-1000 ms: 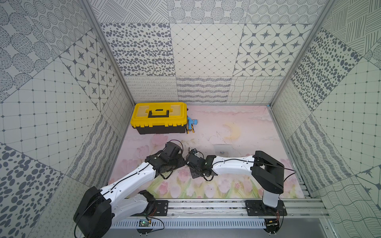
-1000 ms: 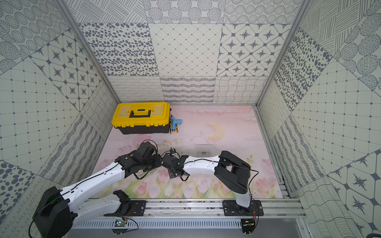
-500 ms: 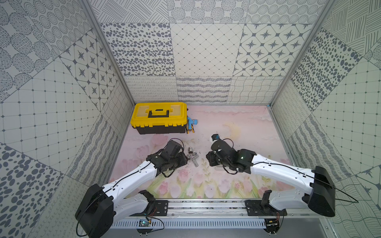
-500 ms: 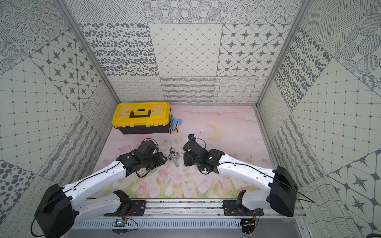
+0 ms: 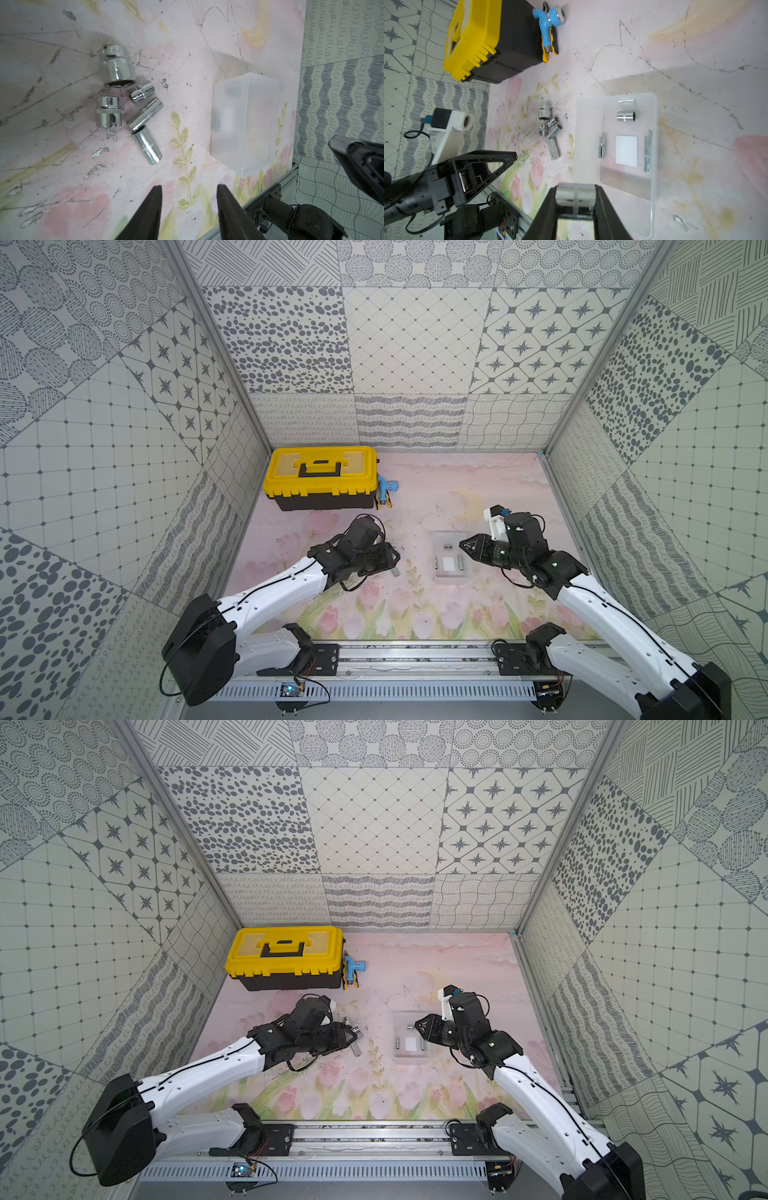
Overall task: Put the socket on the desktop into the storage box
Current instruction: Place the socket head in the storage box.
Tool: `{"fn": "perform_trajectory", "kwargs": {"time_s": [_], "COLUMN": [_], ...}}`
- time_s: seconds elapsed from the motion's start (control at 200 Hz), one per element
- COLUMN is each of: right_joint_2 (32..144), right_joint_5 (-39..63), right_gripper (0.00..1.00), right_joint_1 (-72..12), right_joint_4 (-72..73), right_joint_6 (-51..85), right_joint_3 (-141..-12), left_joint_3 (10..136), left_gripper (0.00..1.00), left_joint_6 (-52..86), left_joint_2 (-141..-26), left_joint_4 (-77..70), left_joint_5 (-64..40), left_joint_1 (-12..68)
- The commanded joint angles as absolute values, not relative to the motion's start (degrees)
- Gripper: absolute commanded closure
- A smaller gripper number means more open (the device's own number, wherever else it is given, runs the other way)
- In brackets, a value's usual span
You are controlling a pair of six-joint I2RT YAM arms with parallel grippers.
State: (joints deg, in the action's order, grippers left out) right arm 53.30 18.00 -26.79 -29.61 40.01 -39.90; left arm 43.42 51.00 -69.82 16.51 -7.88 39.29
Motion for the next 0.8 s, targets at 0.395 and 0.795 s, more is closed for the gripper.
{"fn": "perform_trajectory", "kwargs": {"time_s": [0.395, 0.795], "right_joint_2": [60.3, 67.4], "right_joint_5": [6.6, -4.5], "right_gripper": [1.00, 1.00], "right_joint_1": [-34.5, -37.5], "right_joint_4": [-36.6, -40.3], "right_joint_6": [36.8, 34.8], "right_joint_3": [-44.2, -48.8], "left_joint_3": [48.2, 49.1], "left_gripper": [0.53, 0.53], "left_joint_6": [50.0, 47.8], "left_joint_2": [-80.0, -81.1], "left_joint_4": [9.9, 11.6], "left_joint_5": [-10.8, -8.9], "left_joint_1": [44.2, 44.3]}}
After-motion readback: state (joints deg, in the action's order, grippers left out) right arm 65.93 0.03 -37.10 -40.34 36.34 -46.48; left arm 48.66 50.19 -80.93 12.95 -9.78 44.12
